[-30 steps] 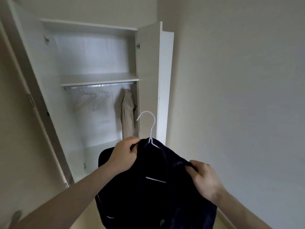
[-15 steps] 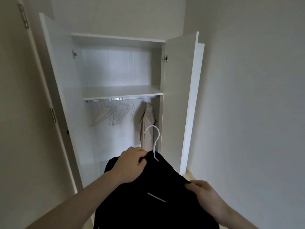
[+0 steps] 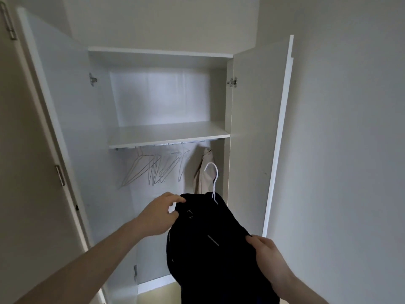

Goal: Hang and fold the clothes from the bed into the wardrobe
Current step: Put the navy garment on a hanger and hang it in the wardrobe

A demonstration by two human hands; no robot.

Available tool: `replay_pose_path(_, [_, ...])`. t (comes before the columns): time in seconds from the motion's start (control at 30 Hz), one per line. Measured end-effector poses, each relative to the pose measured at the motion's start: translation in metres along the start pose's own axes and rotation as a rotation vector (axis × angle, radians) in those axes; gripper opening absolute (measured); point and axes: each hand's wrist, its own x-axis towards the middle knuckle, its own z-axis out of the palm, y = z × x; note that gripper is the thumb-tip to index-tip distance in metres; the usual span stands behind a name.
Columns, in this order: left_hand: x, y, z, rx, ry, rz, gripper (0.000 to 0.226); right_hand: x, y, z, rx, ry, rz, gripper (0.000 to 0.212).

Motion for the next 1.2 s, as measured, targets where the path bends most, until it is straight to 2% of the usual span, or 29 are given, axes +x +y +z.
replay_pose_path(0.33, [0.14, -0.057, -0.017, 0.05, 0.109, -0.134, 0.039, 0.195, -0.029, 0.011, 0.176, -0.198, 0.021, 0.033])
replay_pose_path(0.6, [0.195, -0.096, -0.04, 0.111, 0.197, -0.216, 0.039, 0.303, -0.041, 0.046, 0.139, -0.176, 0.051, 0.032])
replay_pose_path(0.83, [0.273, -0.154, -0.075, 0.182, 0.226, -0.264, 0.046, 0.39, -0.064, 0.086, 0.208, -0.124, 0.046, 0.032])
replay_pose_path(0.97, [0.32, -0.192, -0.095, 0.144, 0.255, -0.241, 0.048, 0.436, -0.076, 0.115, 0.261, -0.086, 0.072, 0.03])
replay_pose_path(1.1, [0.371, -0.23, -0.117, 0.171, 0.21, -0.22, 0.057, 0.483, -0.087, 0.144, 0.337, -0.033, 0.091, 0.03])
replay_pose_path(1.2, [0.406, -0.25, -0.131, 0.211, 0.181, -0.209, 0.063, 0.506, -0.09, 0.166, 0.306, 0.012, 0.097, 0.032])
